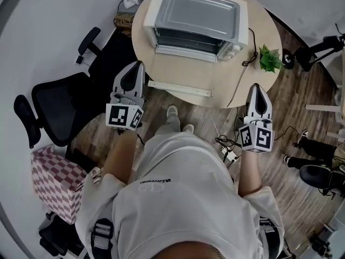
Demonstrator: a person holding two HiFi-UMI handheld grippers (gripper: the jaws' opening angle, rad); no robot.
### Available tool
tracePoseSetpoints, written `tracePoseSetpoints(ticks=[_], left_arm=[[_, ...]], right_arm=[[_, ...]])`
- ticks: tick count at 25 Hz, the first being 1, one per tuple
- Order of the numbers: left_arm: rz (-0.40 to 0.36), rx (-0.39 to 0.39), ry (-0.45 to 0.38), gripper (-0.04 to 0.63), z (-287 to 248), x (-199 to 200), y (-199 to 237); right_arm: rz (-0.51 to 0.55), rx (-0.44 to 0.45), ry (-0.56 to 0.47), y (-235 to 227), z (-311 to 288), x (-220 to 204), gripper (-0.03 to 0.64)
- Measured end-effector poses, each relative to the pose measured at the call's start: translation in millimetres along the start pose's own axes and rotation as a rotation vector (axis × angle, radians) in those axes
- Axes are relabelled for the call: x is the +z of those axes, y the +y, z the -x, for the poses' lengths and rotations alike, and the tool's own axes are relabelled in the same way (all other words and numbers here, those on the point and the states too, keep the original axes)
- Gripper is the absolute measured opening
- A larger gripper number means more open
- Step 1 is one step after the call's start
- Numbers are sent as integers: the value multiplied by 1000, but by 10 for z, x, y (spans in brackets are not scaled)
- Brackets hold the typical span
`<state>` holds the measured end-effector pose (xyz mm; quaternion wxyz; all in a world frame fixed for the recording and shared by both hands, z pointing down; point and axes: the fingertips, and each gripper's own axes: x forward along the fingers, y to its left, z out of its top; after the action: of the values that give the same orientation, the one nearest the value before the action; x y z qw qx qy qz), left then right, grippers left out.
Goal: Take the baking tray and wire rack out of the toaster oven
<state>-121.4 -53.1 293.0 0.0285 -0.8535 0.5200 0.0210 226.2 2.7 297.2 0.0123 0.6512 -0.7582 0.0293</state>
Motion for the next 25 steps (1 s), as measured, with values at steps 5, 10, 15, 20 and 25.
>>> tracePoseSetpoints(ticks=[5, 10, 15, 20, 25], left_arm=[[16, 6, -1, 3, 104, -2, -57], [43, 4, -4, 3, 149, 6, -99], [54, 4, -11, 2, 159, 22, -111], [50, 10, -14, 3, 142, 55, -121], [66, 13, -16, 2, 142, 41, -112]], right_arm=[[-23, 13, 13, 71, 31, -56, -6], [-32, 12, 16, 92, 72, -50, -6], [-30, 15, 10, 106, 111, -19, -6], [-24, 18, 16, 93, 105, -23, -6], [-25, 18, 15, 103, 91, -23, -6]])
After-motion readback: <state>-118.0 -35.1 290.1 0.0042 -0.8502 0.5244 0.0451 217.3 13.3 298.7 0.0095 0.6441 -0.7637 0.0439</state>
